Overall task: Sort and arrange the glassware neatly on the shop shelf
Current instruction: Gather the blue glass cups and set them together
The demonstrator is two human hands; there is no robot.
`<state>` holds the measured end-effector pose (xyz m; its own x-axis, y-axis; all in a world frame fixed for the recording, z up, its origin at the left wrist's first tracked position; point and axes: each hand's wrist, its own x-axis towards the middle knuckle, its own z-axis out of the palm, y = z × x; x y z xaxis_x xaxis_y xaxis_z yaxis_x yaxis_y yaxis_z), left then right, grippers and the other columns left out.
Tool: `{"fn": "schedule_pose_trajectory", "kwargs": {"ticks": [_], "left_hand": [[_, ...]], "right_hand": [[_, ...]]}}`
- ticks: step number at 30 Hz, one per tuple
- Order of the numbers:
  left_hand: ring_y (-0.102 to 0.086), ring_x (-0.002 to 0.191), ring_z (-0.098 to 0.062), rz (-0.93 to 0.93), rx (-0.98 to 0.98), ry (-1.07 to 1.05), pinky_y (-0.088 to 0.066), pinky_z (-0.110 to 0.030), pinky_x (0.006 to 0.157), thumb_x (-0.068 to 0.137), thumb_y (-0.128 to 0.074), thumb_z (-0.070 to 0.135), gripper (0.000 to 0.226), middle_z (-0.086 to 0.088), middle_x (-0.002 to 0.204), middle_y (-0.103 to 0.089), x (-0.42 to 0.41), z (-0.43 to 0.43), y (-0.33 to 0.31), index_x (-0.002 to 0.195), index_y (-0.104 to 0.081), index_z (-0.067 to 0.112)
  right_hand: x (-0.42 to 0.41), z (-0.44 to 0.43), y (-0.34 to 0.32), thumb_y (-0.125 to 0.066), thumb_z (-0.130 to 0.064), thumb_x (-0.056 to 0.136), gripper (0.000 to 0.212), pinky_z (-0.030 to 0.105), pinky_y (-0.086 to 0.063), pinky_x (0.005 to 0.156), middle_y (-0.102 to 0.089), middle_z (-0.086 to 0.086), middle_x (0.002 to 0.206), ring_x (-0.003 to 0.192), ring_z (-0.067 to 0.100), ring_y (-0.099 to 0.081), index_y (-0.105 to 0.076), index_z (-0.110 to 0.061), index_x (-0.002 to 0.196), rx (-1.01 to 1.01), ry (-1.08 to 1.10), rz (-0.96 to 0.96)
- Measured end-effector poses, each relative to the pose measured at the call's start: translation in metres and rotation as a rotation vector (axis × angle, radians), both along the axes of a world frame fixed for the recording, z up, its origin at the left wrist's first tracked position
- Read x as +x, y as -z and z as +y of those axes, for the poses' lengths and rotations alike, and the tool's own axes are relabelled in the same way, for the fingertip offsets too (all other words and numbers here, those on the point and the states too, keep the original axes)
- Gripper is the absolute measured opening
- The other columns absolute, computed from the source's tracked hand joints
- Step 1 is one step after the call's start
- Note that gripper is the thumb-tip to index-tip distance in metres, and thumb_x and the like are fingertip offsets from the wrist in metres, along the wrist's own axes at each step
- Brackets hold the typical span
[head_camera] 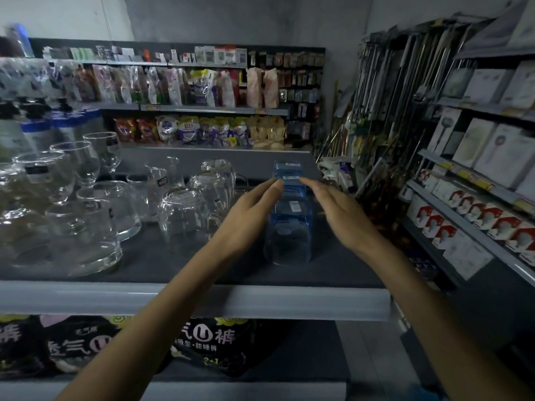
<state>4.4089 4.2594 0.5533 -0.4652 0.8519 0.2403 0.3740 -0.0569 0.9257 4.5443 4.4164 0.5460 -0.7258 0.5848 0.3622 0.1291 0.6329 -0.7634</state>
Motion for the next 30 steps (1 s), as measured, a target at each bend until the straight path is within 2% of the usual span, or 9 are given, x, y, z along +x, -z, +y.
{"fn": "schedule_pose_trajectory", "kwargs": {"ticks": [5,10,12,15,17,21,26,30], "left_hand": [[-0.058,0.13,-0.004,-0.041,0.033,0.021,-0.043,-0.046,0.115,0.097,-0.042,0.073,0.059,0.019,0.139,-0.064,-0.001,0.004,0.005,0.146,-0.054,0.041],[-0.056,0.133,-0.003,-0.009,0.037,0.049,-0.042,-0.046,0.115,0.098,-0.04,0.073,0.059,0.021,0.142,-0.061,-0.001,0.007,0.008,0.148,-0.05,0.044],[-0.058,0.129,0.0,-0.013,0.043,0.043,-0.045,-0.038,0.111,0.1,-0.039,0.069,0.055,0.022,0.138,-0.063,0.0,0.007,0.009,0.147,-0.052,0.043],[-0.061,0.118,0.009,-0.031,0.065,0.03,-0.045,-0.021,0.095,0.098,-0.039,0.067,0.047,0.028,0.124,-0.068,0.003,0.006,0.007,0.136,-0.058,0.047],[-0.061,0.117,0.011,-0.032,0.068,0.03,-0.044,-0.017,0.092,0.098,-0.039,0.065,0.049,0.028,0.125,-0.068,0.005,0.007,0.006,0.137,-0.059,0.045],[-0.059,0.124,0.006,-0.028,0.082,0.032,-0.044,-0.024,0.102,0.1,-0.039,0.064,0.056,0.022,0.135,-0.065,0.005,0.008,0.006,0.146,-0.055,0.037],[-0.062,0.118,0.007,-0.044,0.084,0.037,-0.045,-0.022,0.096,0.103,-0.038,0.058,0.05,0.024,0.128,-0.069,0.008,0.006,0.004,0.143,-0.057,0.037],[-0.061,0.124,0.003,-0.013,0.076,0.031,-0.046,-0.035,0.109,0.1,-0.041,0.067,0.055,0.023,0.134,-0.066,0.005,-0.001,0.004,0.145,-0.054,0.039]], "right_hand": [[-0.003,0.005,0.008,-0.028,-0.051,0.109,0.043,0.041,-0.042,0.116,-0.055,-0.019,0.147,0.136,0.001,-0.05,-0.051,-0.045,0.144,-0.007,-0.006,0.011],[-0.008,0.011,0.014,-0.032,-0.057,0.103,0.044,0.042,-0.043,0.114,-0.056,-0.018,0.145,0.134,0.004,-0.052,-0.052,-0.048,0.141,-0.064,-0.004,0.047],[-0.008,0.012,0.016,-0.033,-0.063,0.099,0.048,0.043,-0.043,0.114,-0.057,-0.018,0.145,0.134,0.005,-0.052,-0.052,-0.049,0.141,-0.092,-0.015,0.061],[-0.008,0.011,0.019,-0.033,-0.065,0.097,0.052,0.043,-0.042,0.116,-0.054,-0.018,0.149,0.139,0.005,-0.049,-0.048,-0.049,0.144,-0.084,-0.024,0.055],[-0.007,0.011,0.02,-0.033,-0.068,0.097,0.052,0.044,-0.04,0.117,-0.051,-0.018,0.151,0.141,0.005,-0.046,-0.044,-0.052,0.146,-0.091,-0.039,0.047],[-0.007,0.013,0.018,-0.034,-0.069,0.096,0.054,0.043,-0.038,0.118,-0.05,-0.018,0.153,0.142,0.005,-0.045,-0.042,-0.053,0.146,-0.093,-0.037,0.033],[-0.006,0.01,0.017,-0.034,-0.066,0.097,0.052,0.042,-0.038,0.119,-0.049,-0.017,0.154,0.142,0.006,-0.045,-0.042,-0.054,0.147,-0.09,-0.032,0.011],[0.005,-0.001,0.003,-0.04,-0.055,0.104,0.044,0.042,-0.039,0.118,-0.052,-0.025,0.146,0.138,0.004,-0.049,-0.043,-0.051,0.148,-0.132,-0.028,0.038]]}}
